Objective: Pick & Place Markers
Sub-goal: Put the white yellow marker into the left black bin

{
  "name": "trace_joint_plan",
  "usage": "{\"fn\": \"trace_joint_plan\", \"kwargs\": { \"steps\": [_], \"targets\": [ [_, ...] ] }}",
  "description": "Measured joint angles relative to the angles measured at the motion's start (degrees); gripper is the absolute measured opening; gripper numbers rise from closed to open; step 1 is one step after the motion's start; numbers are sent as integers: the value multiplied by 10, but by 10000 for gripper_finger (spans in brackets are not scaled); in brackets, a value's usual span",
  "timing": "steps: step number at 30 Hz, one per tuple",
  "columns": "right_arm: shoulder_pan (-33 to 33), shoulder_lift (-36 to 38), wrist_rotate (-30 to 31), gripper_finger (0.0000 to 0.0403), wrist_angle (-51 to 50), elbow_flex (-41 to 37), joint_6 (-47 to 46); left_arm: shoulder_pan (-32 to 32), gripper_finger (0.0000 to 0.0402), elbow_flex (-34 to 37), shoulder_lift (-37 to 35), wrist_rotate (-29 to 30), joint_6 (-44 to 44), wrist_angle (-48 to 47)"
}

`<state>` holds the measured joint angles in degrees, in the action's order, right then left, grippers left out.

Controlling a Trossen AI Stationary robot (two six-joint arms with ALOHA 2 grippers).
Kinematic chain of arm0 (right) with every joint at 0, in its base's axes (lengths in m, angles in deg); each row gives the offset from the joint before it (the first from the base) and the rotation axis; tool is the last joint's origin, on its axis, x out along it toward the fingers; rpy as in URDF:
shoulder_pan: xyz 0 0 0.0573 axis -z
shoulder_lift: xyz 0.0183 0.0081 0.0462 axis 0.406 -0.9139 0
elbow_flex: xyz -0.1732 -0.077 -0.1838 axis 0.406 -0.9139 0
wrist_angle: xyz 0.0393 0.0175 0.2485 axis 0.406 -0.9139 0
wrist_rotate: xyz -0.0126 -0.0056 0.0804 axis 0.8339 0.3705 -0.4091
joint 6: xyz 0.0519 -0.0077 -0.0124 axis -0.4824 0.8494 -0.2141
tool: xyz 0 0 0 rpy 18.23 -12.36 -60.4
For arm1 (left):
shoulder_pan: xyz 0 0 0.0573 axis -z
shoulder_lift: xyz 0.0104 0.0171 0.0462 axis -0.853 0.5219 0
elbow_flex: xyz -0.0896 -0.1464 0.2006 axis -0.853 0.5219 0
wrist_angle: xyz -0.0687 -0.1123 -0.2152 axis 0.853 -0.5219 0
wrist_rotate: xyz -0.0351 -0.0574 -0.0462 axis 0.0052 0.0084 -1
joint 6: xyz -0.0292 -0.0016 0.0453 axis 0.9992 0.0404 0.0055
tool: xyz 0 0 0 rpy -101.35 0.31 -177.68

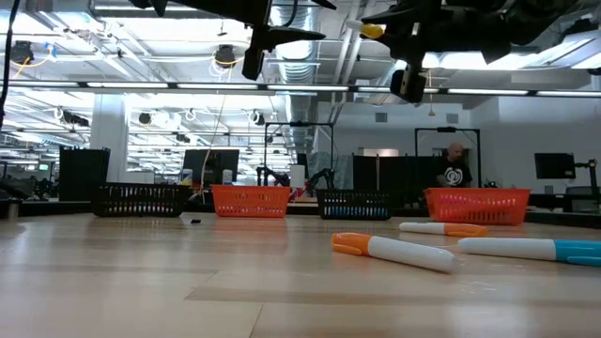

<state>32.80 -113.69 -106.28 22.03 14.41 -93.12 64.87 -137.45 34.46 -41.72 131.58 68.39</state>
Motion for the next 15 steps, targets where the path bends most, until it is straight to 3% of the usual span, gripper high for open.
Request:
{"fn": "trace_joint_plan", "kwargs": {
  "steps": [7,15],
  "targets": [
    [11,-4,0,35,15,5,-4,0,159,0,0,6,6,8],
    [2,-57,-3,34,13,67,14,0,159,0,0,12,5,28]
  ]
}}
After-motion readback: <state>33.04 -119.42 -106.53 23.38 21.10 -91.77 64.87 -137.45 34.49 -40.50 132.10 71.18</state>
